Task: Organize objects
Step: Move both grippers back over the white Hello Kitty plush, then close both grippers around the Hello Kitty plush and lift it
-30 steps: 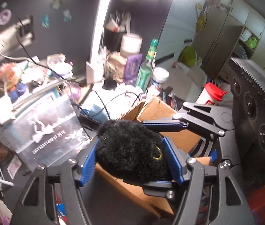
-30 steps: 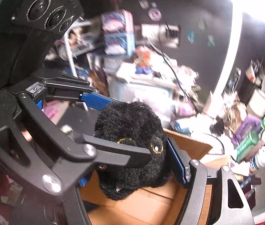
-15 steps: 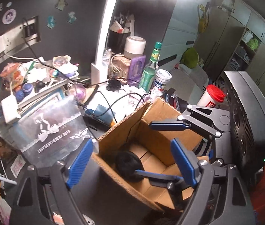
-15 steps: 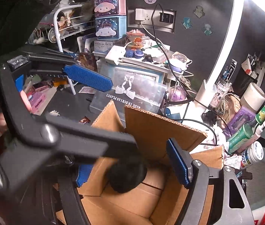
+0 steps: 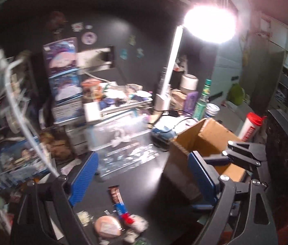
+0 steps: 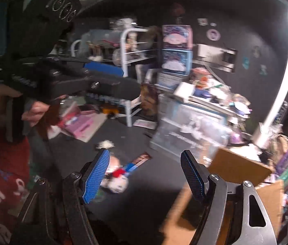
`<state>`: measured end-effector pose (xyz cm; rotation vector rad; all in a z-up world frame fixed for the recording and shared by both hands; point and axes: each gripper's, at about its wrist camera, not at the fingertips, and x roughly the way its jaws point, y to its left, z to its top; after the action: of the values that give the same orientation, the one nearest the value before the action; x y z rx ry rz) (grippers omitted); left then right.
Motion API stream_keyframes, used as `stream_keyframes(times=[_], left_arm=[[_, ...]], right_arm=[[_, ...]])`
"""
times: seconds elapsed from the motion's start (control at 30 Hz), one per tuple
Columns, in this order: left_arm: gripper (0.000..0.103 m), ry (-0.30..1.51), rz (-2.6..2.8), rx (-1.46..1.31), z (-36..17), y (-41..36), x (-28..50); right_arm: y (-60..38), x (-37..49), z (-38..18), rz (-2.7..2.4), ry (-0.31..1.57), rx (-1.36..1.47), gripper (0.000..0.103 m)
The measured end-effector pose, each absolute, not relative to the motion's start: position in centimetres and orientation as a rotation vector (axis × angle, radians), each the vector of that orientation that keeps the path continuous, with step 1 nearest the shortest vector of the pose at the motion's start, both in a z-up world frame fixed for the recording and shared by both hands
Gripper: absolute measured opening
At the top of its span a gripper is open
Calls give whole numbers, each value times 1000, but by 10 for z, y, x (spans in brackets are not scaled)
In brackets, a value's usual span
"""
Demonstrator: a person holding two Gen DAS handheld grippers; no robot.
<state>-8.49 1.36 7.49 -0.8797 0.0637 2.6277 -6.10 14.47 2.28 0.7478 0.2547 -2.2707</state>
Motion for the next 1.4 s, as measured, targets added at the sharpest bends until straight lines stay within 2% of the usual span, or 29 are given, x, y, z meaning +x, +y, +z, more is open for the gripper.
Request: stream_keyframes(times=[0.27, 0.5, 0.63, 0.77, 1.0, 1.2, 1.4], left_arm=[[88, -41, 2776, -908, 7, -50, -53], [88, -190, 2766, -980, -47, -77, -41], [88, -235, 2752, -1014, -65, -86, -38], [88, -244, 2735, -1033, -73, -89, -40], [88, -246, 2722, -1047, -76, -89, -43], [88, -244, 2650, -1048, -74, -80, -44], [88, -238, 2526, -1048, -65, -58, -48]], right_arm=[[87, -52, -53, -2105, 170, 878, 69], [87, -91, -132, -2087, -36, 1144, 53], [89, -108, -152, -2104, -63, 1212, 51], [87, -117, -160, -2090, -73, 1237, 51], [82, -121, -161, -2091, -61, 1241, 33], [84, -107, -145, -2127, -1, 1171, 32], [79, -81, -103, -2140, 78, 1016, 32]])
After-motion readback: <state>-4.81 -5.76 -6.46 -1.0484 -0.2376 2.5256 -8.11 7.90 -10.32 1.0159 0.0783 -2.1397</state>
